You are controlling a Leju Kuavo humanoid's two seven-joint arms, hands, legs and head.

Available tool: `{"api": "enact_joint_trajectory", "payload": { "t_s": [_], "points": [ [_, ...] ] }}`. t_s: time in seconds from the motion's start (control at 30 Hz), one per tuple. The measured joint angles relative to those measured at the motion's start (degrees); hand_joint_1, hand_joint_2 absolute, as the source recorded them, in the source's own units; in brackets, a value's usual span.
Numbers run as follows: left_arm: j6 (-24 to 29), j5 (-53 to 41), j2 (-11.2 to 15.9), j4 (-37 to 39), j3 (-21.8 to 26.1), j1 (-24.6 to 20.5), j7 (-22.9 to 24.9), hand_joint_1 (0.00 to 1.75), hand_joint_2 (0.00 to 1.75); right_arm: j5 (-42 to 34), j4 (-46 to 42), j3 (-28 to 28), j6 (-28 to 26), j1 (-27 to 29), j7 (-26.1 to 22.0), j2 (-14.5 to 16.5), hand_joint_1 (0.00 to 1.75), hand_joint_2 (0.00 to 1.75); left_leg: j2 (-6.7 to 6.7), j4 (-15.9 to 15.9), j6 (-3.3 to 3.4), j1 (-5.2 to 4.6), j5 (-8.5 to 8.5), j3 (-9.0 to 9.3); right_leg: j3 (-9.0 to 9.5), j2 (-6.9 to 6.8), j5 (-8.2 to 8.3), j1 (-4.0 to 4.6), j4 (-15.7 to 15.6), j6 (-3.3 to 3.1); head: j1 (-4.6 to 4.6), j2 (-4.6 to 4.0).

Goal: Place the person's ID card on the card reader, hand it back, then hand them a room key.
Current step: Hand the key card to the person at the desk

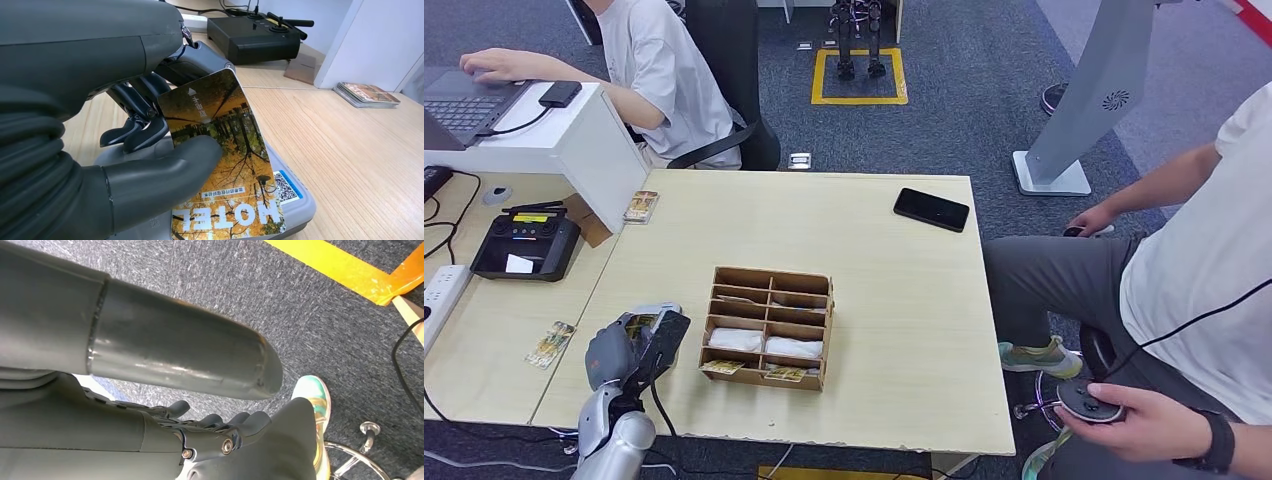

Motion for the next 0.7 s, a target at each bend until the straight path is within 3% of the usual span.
{"api": "enact_joint_trajectory", "payload": {
  "t_s": [0.4,0.6,0.7],
  "points": [
    [-1.8,4.29,-0.32,0.43,1.12,-0.18,-2.36,1.75,1.75,0.0,0.0,0.34,-0.17,-0.01,-0.02,0.0,0.0,0.0,0.0,-0.03,-0.04,0.0,0.05,0.03,0.0,-0.01,0.04,0.0,0.01,-0.06,-0.01,0.0],
    [-14.96,32.28,-1.0,-3.08,4.86,0.9,-13.63,1.75,1.75,-0.02,0.0,0.52,-0.89,0.03,-0.53,0.0,0.0,0.0,0.0,-0.05,-0.06,0.01,0.1,0.01,-0.05,-0.04,0.05,0.0,0.02,-0.08,-0.01,0.0],
    [-17.91,46.49,-1.46,-7.85,5.87,2.39,-16.55,1.75,1.75,-0.02,0.0,0.63,-1.37,0.05,-0.45,0.0,0.0,0.0,0.0,-0.03,-0.08,0.04,0.19,-0.14,-0.21,-0.02,0.13,0.01,0.02,-0.07,0.01,0.0]
  ]
}}
